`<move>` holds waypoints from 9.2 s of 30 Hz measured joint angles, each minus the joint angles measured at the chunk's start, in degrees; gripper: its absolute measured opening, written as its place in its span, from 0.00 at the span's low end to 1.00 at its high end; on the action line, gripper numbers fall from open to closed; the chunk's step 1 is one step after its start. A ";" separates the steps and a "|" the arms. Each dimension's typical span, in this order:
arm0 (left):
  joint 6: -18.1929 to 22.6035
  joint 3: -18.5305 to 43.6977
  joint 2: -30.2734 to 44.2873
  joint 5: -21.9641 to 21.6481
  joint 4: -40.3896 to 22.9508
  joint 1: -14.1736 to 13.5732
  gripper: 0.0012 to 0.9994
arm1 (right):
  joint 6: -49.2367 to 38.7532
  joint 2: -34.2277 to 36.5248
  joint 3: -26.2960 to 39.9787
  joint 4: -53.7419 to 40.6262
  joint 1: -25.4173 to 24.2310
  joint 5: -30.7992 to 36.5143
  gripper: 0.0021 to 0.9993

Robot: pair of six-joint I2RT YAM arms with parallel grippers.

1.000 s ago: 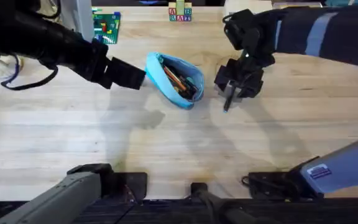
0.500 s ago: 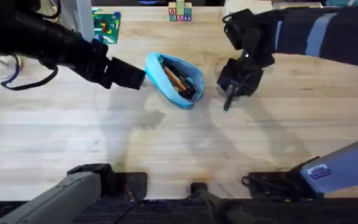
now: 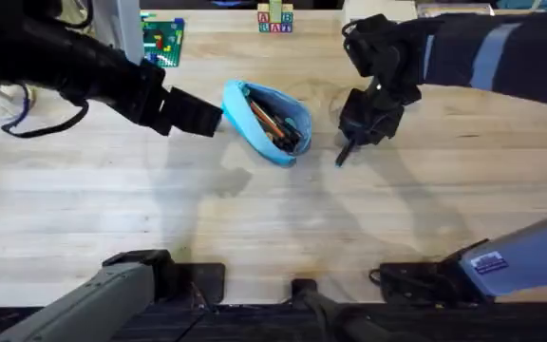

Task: Unzip the bag, pick up the pens from the table one at a time and place them inside, then zip the bag closed.

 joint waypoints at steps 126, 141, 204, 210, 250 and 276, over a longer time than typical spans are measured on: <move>-0.02 0.00 0.00 0.00 0.00 0.00 1.00 | -53.72 -9.51 6.08 18.17 18.86 -7.32 1.00; -0.01 0.00 0.00 0.00 0.00 0.00 1.00 | -28.92 -19.28 6.08 16.68 18.86 -4.80 1.00; -0.02 0.00 0.00 -2.75 0.70 0.00 1.00 | 26.57 -1.56 6.10 32.31 19.21 -7.61 1.00; -0.01 0.00 0.00 -2.75 0.70 0.00 1.00 | 27.79 0.68 6.10 35.11 19.52 -7.76 1.00; -0.02 0.00 0.00 -2.76 0.68 0.00 1.00 | 27.27 6.86 6.12 51.52 19.58 -6.88 1.00; -0.02 0.00 0.00 -2.76 0.68 0.00 1.00 | 15.48 -3.79 6.12 53.56 19.58 -5.57 1.00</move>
